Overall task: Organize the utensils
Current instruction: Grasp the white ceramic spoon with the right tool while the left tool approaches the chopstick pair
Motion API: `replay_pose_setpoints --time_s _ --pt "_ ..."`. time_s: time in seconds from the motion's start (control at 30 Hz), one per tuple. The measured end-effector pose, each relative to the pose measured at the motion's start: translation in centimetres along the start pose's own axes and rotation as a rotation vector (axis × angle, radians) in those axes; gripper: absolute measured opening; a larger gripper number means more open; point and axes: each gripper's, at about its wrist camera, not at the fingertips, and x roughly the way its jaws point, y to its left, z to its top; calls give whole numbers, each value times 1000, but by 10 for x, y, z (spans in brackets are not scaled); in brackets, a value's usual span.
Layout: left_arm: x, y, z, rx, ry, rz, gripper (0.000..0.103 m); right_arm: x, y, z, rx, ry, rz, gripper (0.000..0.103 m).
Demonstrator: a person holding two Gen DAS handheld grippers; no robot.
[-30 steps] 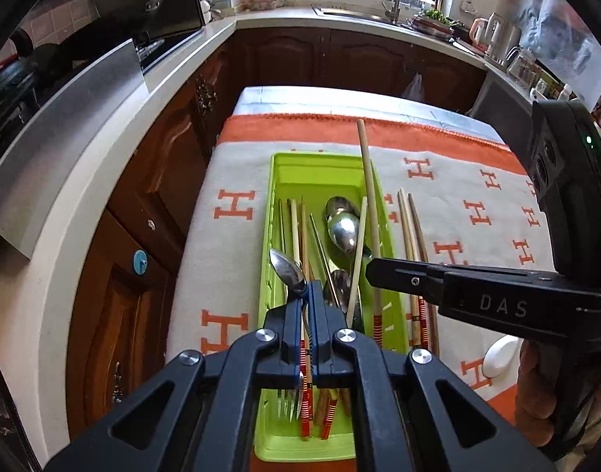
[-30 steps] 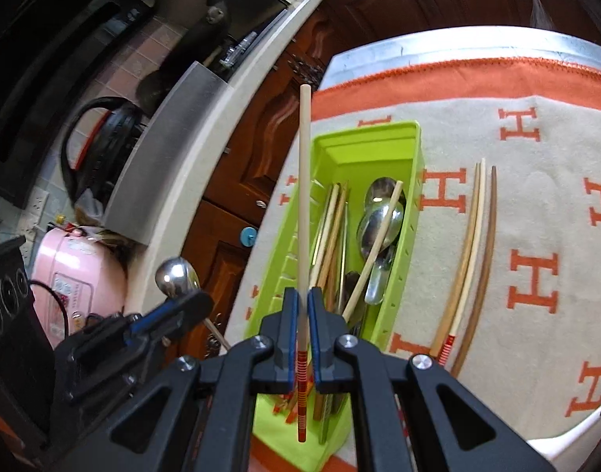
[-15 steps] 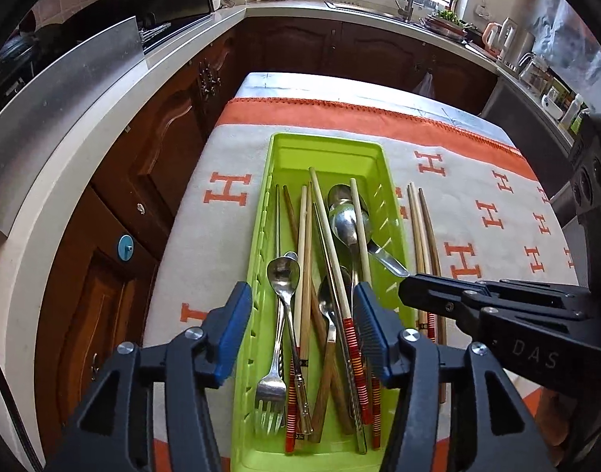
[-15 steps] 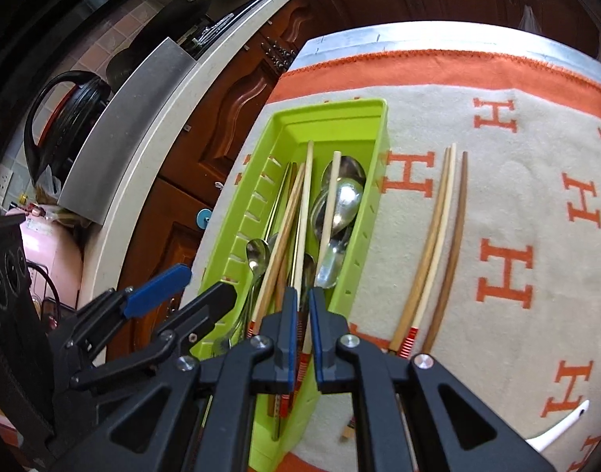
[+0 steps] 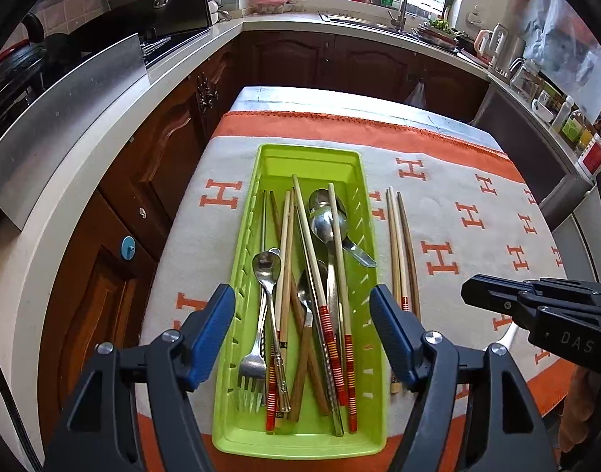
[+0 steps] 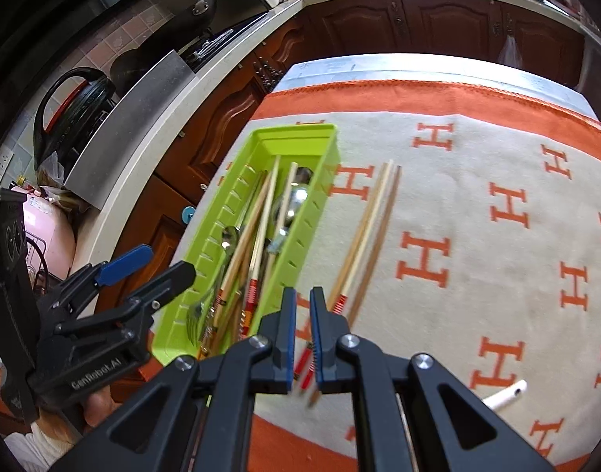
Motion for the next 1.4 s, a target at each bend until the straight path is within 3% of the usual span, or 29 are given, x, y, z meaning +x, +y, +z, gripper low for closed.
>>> replay_pose_setpoints --time_s 0.2,0.43,0.8,0.97,1.23,1.4 --pt "-1 -18 -11 15 9 -45 69 -20 -33 -25 65 -3 -47 7" --pt "3 -52 -24 77 28 -94 69 -35 -81 -58 211 -3 -70 15" --pt "18 -77 -39 120 75 -131 69 -28 -122 -106 371 51 -26 24" --pt "19 -75 -39 111 79 -137 69 -14 -127 -111 400 66 2 26" --pt "25 -72 -41 96 102 -140 69 -3 -112 -97 324 -1 -22 28" --pt "27 -72 -41 98 109 -138 69 3 -119 -91 381 -46 26 29"
